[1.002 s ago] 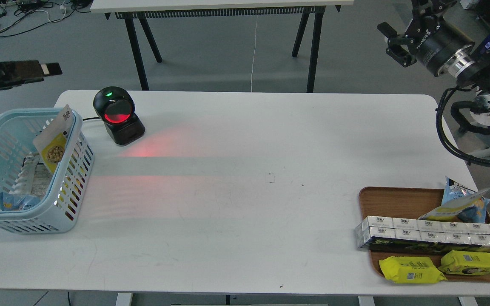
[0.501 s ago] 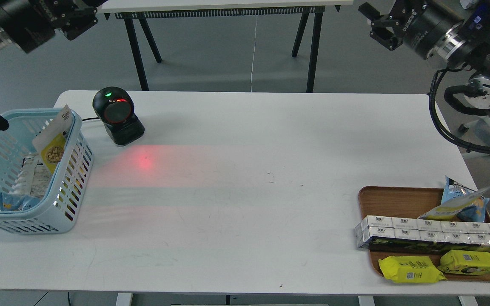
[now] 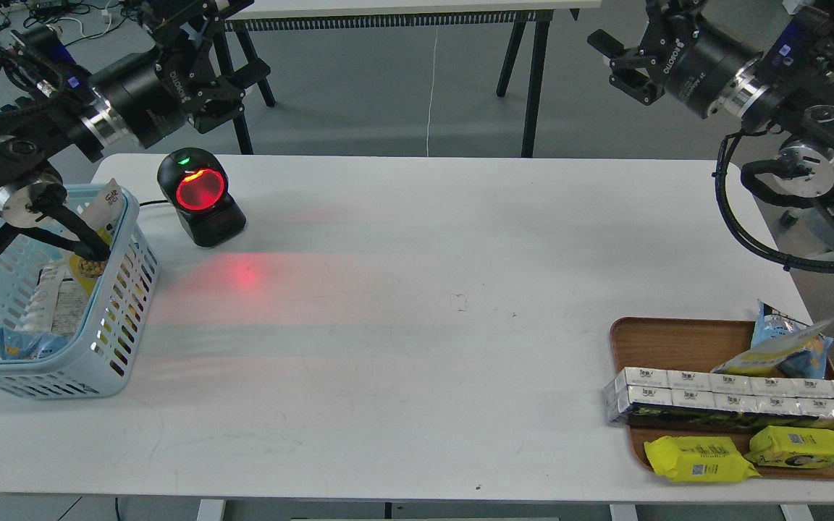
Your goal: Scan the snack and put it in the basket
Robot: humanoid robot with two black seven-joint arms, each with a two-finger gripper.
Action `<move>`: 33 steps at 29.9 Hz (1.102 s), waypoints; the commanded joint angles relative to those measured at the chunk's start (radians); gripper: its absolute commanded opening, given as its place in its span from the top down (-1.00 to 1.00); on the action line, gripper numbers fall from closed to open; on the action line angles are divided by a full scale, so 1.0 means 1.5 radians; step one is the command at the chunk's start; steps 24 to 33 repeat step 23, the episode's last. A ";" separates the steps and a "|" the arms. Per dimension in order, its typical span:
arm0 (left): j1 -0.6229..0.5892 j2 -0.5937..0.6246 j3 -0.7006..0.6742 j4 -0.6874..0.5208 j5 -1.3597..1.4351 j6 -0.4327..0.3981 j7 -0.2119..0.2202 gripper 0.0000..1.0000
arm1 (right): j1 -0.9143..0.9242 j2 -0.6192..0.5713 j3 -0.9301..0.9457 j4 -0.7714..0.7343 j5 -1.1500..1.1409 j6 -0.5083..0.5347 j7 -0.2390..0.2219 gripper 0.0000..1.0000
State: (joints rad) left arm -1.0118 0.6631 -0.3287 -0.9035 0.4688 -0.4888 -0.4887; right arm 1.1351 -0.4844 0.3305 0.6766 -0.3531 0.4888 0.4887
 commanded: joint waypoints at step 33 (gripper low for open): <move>0.099 0.045 -0.088 -0.008 -0.002 0.000 0.000 -1.00 | -0.148 -0.030 0.100 0.101 0.016 0.000 0.000 -0.98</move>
